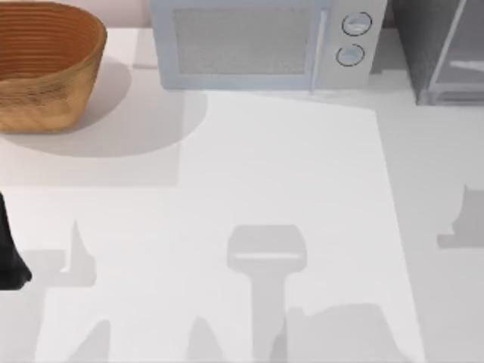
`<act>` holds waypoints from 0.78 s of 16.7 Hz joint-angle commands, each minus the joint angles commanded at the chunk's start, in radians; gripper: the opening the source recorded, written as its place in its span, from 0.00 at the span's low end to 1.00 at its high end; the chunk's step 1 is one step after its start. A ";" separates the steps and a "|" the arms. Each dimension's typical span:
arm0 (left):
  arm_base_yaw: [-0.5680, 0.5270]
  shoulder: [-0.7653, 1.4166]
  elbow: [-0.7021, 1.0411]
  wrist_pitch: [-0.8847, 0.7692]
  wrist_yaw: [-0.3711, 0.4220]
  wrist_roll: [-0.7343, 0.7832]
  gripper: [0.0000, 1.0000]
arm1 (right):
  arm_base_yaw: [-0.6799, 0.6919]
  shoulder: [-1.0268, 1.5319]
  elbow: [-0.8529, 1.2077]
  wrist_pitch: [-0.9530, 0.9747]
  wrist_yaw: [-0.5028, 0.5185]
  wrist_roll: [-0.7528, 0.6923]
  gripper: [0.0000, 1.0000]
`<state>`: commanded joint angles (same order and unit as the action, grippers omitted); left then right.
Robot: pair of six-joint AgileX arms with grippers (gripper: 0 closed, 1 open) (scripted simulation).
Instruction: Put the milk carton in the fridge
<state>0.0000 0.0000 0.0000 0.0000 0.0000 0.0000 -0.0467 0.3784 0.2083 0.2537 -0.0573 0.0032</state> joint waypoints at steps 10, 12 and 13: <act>0.000 0.000 0.000 0.000 0.000 0.000 1.00 | -0.145 1.081 0.461 0.568 -0.113 0.001 0.00; 0.000 0.000 0.000 0.000 0.000 0.000 1.00 | -0.171 1.289 0.546 0.673 -0.135 0.003 0.00; 0.000 0.000 0.000 0.000 0.000 0.000 1.00 | -0.182 1.383 0.585 0.721 -0.146 0.004 0.00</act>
<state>0.0000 0.0000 0.0000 0.0000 0.0000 0.0000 -0.2292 1.7617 0.7931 0.9744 -0.2029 0.0075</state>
